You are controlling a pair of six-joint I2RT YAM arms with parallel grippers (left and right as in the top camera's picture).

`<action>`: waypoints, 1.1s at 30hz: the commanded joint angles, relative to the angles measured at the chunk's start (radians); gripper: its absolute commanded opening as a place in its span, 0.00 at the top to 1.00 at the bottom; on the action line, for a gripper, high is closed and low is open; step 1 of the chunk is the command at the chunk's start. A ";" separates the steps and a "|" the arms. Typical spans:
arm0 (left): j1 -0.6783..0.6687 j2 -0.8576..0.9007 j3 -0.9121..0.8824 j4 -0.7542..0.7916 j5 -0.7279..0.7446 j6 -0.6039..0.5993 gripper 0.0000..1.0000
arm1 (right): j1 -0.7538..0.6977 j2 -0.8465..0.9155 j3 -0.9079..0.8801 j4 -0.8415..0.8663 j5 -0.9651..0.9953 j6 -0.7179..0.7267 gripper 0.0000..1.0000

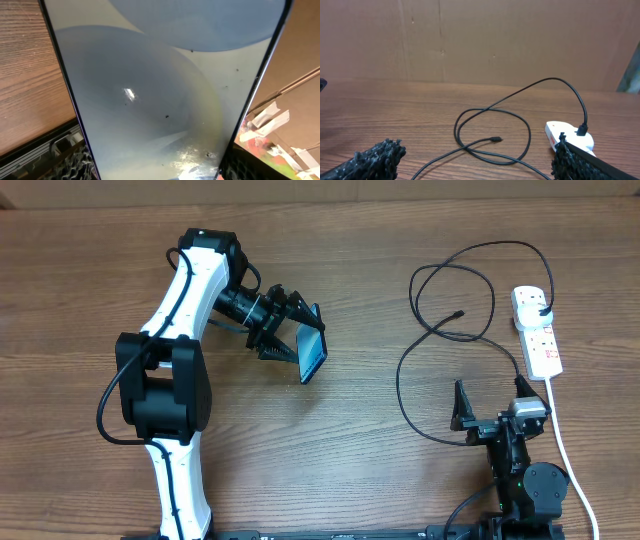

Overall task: Plug charger to phone and switch on socket
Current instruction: 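Lift the phone with the left gripper and rotate it upright, then reach the right gripper to the phone held by the left gripper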

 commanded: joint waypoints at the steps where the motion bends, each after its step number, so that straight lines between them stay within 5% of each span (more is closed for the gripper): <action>1: 0.000 -0.003 0.025 -0.007 0.053 0.026 0.27 | -0.005 -0.002 -0.010 0.006 -0.012 -0.001 0.00; 5: 0.000 -0.003 0.025 -0.007 0.053 0.026 0.28 | -0.005 -0.002 -0.010 0.016 -0.114 0.053 0.00; 13: 0.000 -0.003 0.025 -0.007 0.061 0.026 0.27 | -0.005 -0.002 -0.010 0.021 -0.603 0.708 0.00; 24: 0.000 -0.003 0.025 -0.006 0.062 0.026 0.28 | -0.005 -0.002 -0.001 0.184 -0.447 0.695 0.00; 33: 0.000 -0.003 0.025 -0.006 0.068 0.026 0.28 | -0.005 0.196 0.287 0.021 -0.496 0.695 0.00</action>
